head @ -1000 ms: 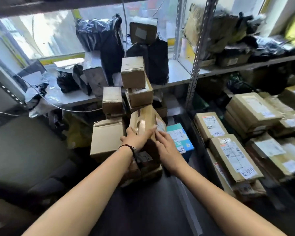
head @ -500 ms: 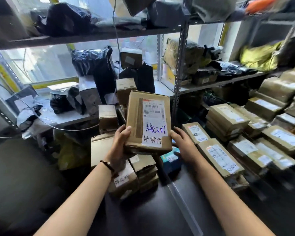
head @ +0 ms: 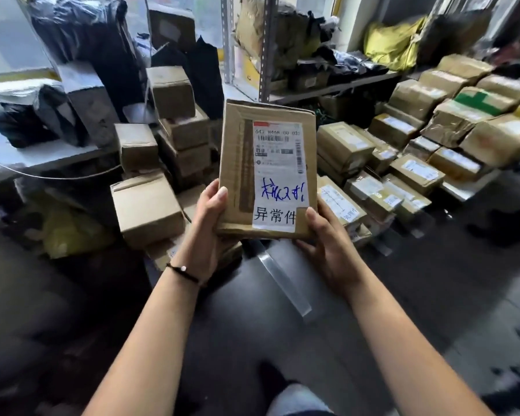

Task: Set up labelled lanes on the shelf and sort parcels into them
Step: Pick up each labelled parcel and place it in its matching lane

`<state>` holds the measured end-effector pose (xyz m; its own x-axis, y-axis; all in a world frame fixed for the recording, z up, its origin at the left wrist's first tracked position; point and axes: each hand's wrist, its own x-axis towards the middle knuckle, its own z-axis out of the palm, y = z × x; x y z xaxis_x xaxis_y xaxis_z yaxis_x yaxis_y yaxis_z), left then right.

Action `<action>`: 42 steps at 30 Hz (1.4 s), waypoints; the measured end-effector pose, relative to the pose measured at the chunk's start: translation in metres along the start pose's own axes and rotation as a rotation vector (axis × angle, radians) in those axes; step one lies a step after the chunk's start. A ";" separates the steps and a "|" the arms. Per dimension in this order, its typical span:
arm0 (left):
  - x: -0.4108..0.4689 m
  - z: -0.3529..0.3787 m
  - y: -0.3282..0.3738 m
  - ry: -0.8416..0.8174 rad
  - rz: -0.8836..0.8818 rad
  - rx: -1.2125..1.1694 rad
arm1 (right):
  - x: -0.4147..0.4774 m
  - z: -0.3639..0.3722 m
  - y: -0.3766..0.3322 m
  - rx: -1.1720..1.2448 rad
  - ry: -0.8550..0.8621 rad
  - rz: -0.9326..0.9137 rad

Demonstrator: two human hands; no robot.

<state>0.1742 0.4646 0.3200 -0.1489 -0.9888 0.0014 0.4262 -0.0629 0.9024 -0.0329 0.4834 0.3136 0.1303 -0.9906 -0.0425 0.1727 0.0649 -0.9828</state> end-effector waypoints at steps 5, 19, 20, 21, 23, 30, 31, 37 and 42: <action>-0.024 0.032 -0.036 -0.098 -0.128 -0.024 | -0.050 -0.031 0.010 0.007 0.141 -0.013; -0.034 0.127 -0.093 -0.164 -0.242 0.044 | -0.111 -0.124 0.011 0.031 0.268 0.024; -0.031 0.138 -0.098 -0.168 -0.243 0.043 | -0.112 -0.135 0.010 0.032 0.271 0.023; -0.029 0.150 -0.103 -0.160 -0.251 0.047 | -0.113 -0.147 0.008 0.037 0.270 0.021; -0.025 0.171 -0.114 -0.131 -0.276 0.053 | -0.114 -0.170 0.004 0.041 0.274 0.024; 0.001 0.265 -0.152 -0.077 -0.331 0.045 | -0.114 -0.271 -0.016 0.043 0.280 0.049; 0.008 0.278 -0.159 -0.077 -0.336 0.053 | -0.113 -0.287 -0.018 0.041 0.281 0.049; 0.050 0.334 -0.193 -0.103 -0.385 0.090 | -0.103 -0.363 -0.020 0.079 0.338 0.083; 0.097 0.370 -0.228 -0.089 -0.375 0.071 | -0.070 -0.415 -0.019 0.074 0.352 0.113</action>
<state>-0.2675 0.4334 0.2736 -0.3606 -0.8832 -0.2997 0.2653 -0.4052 0.8749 -0.4503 0.5011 0.2609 -0.1891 -0.9567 -0.2213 0.2479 0.1715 -0.9535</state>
